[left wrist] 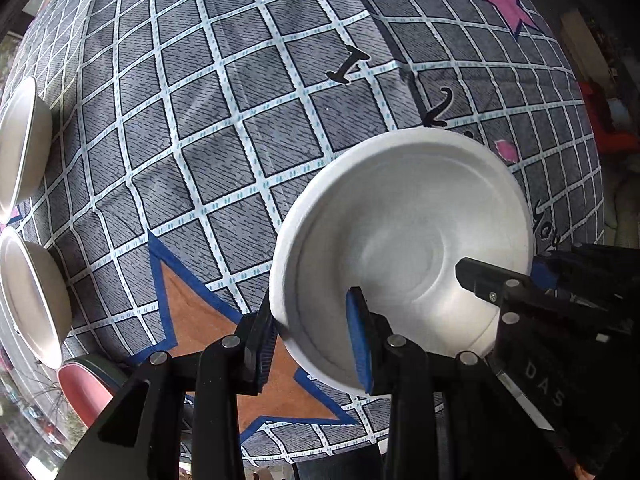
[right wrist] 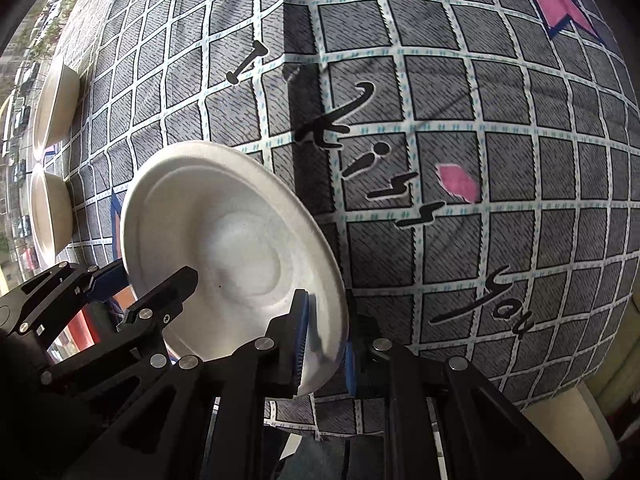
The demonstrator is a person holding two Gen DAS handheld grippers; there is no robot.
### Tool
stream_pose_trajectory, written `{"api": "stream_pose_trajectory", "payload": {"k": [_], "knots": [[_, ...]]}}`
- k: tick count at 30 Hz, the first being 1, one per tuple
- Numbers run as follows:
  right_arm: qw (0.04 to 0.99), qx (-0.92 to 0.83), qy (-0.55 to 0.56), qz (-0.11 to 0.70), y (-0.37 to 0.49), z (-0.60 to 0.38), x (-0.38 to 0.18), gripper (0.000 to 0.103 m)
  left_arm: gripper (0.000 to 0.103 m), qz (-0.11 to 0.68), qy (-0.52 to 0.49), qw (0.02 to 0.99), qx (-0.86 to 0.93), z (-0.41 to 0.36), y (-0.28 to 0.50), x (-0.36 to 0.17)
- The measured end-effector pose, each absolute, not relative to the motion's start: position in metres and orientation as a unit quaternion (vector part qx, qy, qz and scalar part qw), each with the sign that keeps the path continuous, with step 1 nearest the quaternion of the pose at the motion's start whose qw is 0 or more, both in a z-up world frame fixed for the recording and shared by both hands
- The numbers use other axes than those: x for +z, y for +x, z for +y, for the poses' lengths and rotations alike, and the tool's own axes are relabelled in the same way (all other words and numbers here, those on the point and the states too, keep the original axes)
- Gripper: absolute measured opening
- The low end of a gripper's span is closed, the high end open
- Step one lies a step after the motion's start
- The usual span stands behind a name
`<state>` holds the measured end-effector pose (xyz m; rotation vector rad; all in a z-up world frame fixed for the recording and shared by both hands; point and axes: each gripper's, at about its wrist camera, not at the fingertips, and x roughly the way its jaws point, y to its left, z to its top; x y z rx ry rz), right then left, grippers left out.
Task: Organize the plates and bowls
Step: 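Carry the white bowl with both grippers and set it on the cloth, release, then move both grippers toward the next white bowl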
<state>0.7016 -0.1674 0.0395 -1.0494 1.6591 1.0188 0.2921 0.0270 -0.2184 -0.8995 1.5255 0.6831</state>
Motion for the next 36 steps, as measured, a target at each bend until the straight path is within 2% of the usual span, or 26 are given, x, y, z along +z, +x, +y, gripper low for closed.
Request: {"api": "stream_pose_trajectory", "payload": {"k": [3, 4, 5, 7, 8, 9, 12, 16, 17, 18, 25, 36], "knots": [[0.457, 0.409, -0.424, 0.666, 0.706, -0.186, 0.044, 0.018, 0.040, 0.647, -0.386, 0.591, 0.287, -0.002, 0.291, -0.216], [0.459, 0.408, -0.421, 0.667, 0.714, -0.197, 0.046, 0.018, 0.046, 0.644, -0.387, 0.594, 0.286, -0.005, 0.293, -0.215], [0.461, 0.408, -0.420, 0.666, 0.715, -0.200, 0.048, 0.018, 0.059, 0.643, -0.384, 0.597, 0.289, -0.011, 0.291, -0.211], [0.469, 0.407, -0.420, 0.661, 0.721, -0.205, 0.053, 0.018, 0.075, 0.640, -0.372, 0.601, 0.301, -0.003, 0.278, -0.197], [0.474, 0.405, -0.420, 0.660, 0.728, -0.198, 0.055, 0.019, 0.079, 0.637, -0.370, 0.604, 0.304, 0.002, 0.276, -0.191], [0.477, 0.402, -0.419, 0.659, 0.730, -0.199, 0.056, 0.024, 0.079, 0.633, -0.373, 0.607, 0.303, 0.002, 0.273, -0.188], [0.493, 0.401, -0.408, 0.656, 0.749, -0.194, 0.070, 0.079, 0.081, 0.624, -0.384, 0.608, 0.306, 0.001, 0.261, -0.181], [0.514, 0.398, -0.399, 0.647, 0.763, -0.191, 0.087, 0.082, 0.081, 0.605, -0.402, 0.606, 0.323, 0.008, 0.226, -0.175], [0.519, 0.394, -0.397, 0.646, 0.765, -0.190, 0.091, 0.087, 0.082, 0.599, -0.409, 0.605, 0.327, 0.014, 0.217, -0.174], [0.522, 0.392, -0.394, 0.647, 0.768, -0.190, 0.094, 0.100, 0.082, 0.592, -0.416, 0.605, 0.331, 0.015, 0.211, -0.171], [0.529, 0.395, -0.389, 0.642, 0.777, -0.175, 0.122, 0.102, 0.082, 0.557, -0.433, 0.604, 0.370, 0.038, 0.141, -0.153], [0.522, 0.426, -0.414, 0.612, 0.716, -0.156, 0.135, 0.102, 0.082, 0.515, -0.458, 0.596, 0.411, 0.054, 0.073, -0.131]]}}
